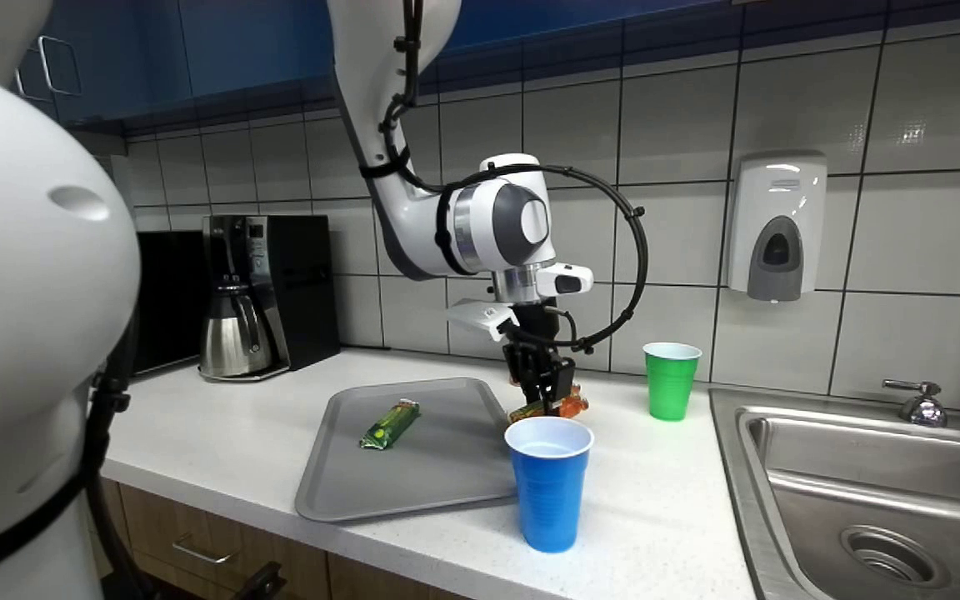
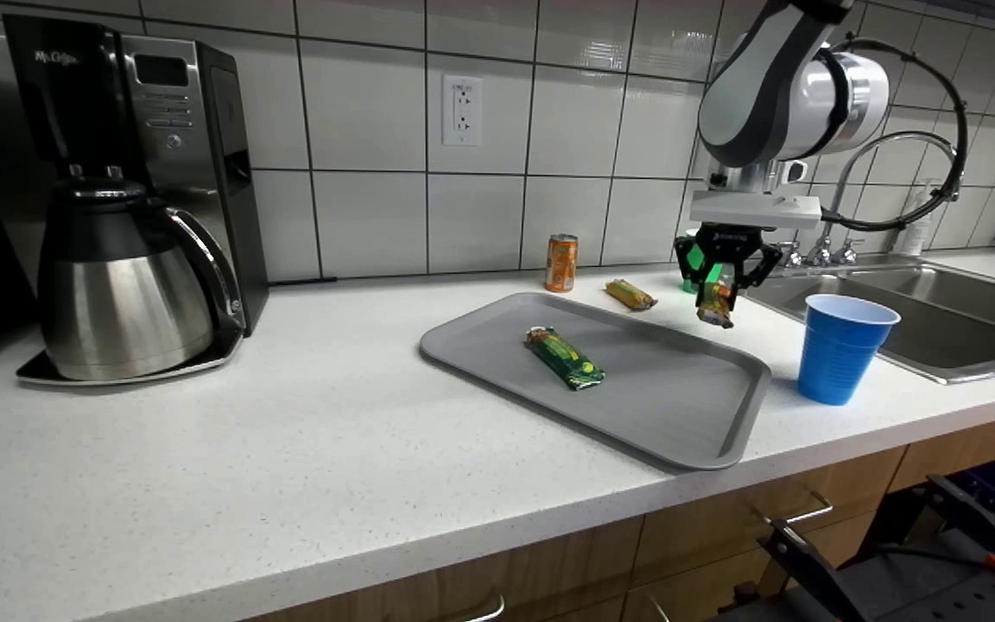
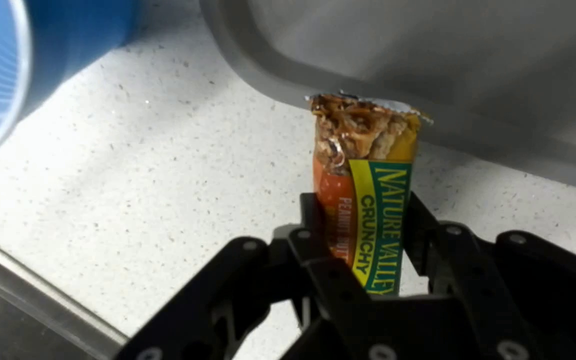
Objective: Remove the packets from the grey tray.
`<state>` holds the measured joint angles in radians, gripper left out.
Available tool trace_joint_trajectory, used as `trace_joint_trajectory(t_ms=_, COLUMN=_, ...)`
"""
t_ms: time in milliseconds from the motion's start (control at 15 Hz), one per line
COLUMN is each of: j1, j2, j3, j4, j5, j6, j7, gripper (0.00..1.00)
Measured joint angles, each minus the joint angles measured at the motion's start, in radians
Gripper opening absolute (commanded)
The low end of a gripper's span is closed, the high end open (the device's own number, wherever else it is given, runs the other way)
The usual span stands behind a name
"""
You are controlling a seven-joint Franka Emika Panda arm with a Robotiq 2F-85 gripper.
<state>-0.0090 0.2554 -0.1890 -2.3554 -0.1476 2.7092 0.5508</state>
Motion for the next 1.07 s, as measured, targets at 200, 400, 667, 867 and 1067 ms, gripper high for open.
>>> trace_joint_trajectory(t_ms=200, j1=-0.007, j2=0.029, j3=-0.009, j4=0.034, j5=0.018, j6=0.0, j7=-0.027, gripper=0.17)
trace_joint_trajectory(t_ms=400, j1=-0.017, j2=0.063, j3=-0.014, j4=0.065, j5=0.044, j6=0.0, j7=-0.056, gripper=0.17)
trace_joint_trajectory(t_ms=667, j1=-0.027, j2=0.112, j3=-0.018, j4=0.104, j5=0.071, j6=0.0, j7=-0.091, gripper=0.17)
trace_joint_trajectory(t_ms=867, j1=-0.03, j2=0.148, j3=-0.019, j4=0.131, j5=0.089, j6=0.0, j7=-0.111, gripper=0.17)
trace_joint_trajectory(t_ms=1067, j1=-0.031, j2=0.18, j3=-0.018, j4=0.155, j5=0.108, j6=0.0, j7=-0.129, gripper=0.17)
